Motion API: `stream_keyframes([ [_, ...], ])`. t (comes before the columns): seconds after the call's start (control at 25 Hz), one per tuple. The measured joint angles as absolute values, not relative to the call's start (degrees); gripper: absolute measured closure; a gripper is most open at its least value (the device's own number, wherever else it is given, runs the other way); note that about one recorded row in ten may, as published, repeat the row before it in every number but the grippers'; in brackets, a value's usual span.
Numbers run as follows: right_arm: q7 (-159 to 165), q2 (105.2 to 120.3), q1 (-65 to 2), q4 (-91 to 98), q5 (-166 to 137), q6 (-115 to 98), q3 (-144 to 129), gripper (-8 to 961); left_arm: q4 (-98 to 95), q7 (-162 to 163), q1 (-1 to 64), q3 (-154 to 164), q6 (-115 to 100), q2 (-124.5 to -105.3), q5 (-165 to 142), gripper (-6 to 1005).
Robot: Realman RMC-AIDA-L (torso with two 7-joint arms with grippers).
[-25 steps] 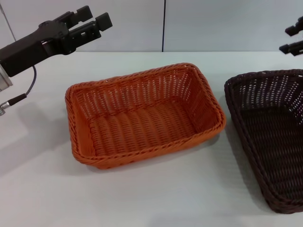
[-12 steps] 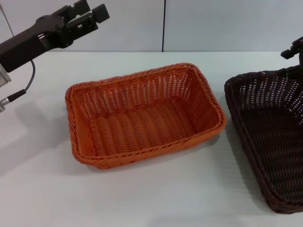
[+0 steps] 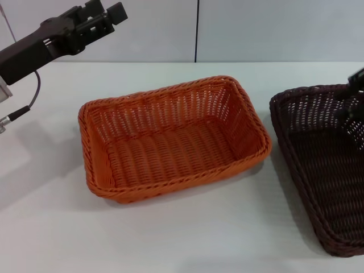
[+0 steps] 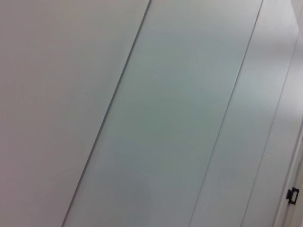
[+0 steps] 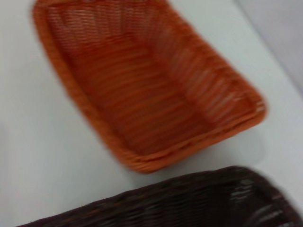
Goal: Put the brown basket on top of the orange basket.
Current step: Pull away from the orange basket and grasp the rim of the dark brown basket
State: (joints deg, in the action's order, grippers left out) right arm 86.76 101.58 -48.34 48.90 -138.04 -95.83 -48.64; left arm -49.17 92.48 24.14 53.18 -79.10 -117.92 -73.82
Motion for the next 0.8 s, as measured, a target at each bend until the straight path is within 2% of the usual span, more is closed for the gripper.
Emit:
stream_keyframes([
  [0.08, 87.6, 102.07, -47.5, 50.8, -139.0, -98.8, -48.5, 516, -49.1, 92.4, 24.0, 53.1, -79.1, -117.88, -73.8, 152],
  [0.12, 88.4, 103.01, -46.3, 52.9, -140.2, -100.6, -48.5, 520, -49.2, 92.4, 23.8, 52.9, -79.1, -117.83, -73.8, 152],
  [0.16, 88.4, 103.01, -46.3, 52.9, -140.2, -100.6, -48.5, 524, -49.2, 92.4, 23.8, 52.9, -79.1, -117.83, -73.8, 152],
  [0.28, 89.2, 104.59, -45.0, 55.6, -141.9, -102.4, -48.8, 537, -49.4, 92.5, 23.6, 52.1, -79.2, -117.74, -73.8, 152],
  [0.32, 89.5, 105.97, -44.2, 57.0, -143.5, -103.4, -48.9, 541, -49.5, 92.6, 23.5, 51.6, -79.3, -117.71, -73.8, 152],
  [0.36, 89.5, 105.97, -44.2, 57.0, -143.5, -103.4, -48.9, 545, -49.5, 92.6, 23.5, 51.6, -79.3, -117.71, -73.8, 152],
  [0.4, 89.5, 106.58, -43.9, 57.5, -144.3, -103.8, -49.0, 549, -49.6, 92.6, 23.3, 50.9, -79.5, -117.69, -73.8, 152],
  [0.52, 89.7, 109.12, -43.3, 59.1, -148.0, -106.1, -49.0, 548, -49.7, 92.6, 23.2, 50.3, -79.5, -117.68, -73.8, 152],
  [0.56, 89.7, 109.12, -43.3, 59.1, -148.0, -106.1, -49.0, 548, -49.7, 92.6, 23.2, 50.1, -79.5, -117.68, -73.8, 152],
  [0.72, 89.9, 111.31, -43.1, 59.3, -150.9, -108.7, -49.1, 547, -49.7, 92.4, 23.2, 49.4, -79.2, -117.68, -73.8, 152],
  [0.8, 89.9, 111.69, -43.0, 59.3, -151.6, -109.0, -49.1, 546, -49.5, 92.3, 23.3, 48.7, -79.1, -117.68, -73.8, 152],
])
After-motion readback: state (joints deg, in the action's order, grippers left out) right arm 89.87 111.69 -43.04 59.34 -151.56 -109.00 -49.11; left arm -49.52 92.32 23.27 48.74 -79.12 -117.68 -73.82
